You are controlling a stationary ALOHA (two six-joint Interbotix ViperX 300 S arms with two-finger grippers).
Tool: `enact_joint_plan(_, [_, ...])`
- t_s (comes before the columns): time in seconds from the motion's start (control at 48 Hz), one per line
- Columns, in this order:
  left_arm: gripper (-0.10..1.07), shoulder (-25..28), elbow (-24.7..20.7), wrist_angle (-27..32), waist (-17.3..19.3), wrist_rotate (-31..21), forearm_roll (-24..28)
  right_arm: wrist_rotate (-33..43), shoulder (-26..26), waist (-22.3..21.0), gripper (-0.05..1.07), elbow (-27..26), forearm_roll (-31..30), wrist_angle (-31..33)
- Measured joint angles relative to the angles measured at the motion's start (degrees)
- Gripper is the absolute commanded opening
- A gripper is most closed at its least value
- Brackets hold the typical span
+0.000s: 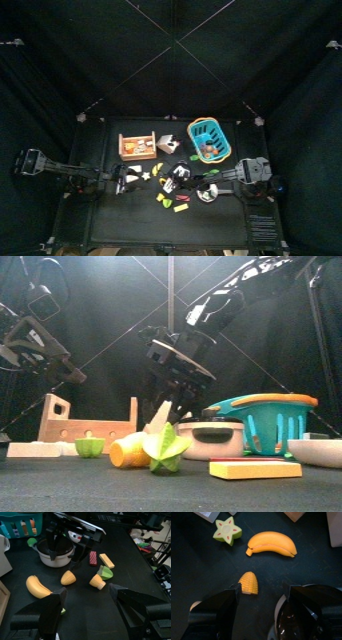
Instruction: Grab corn top
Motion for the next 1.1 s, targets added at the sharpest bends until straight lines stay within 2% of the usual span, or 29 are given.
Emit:
enact_joint_plan(0.375, [1.0, 0.0, 0.0, 0.0, 0.0, -0.09, 0.0, -0.18, 3.78, 0.7, 0.94, -2.81, 0.09, 0.0])
enact_joint_plan(0.708, [1.0, 0.0, 0.0, 0.0, 0.0, -0.09, 0.0, -0.18, 5.71, 0.62, 0.83, -3.69, 0.97, 0.0])
enact_joint_plan(1.104, [1.0, 0.0, 0.0, 0.0, 0.0, 0.0, 0.0, -0.09, 7.38, 0.53, 0.82, -3.87, 1.58, 0.0])
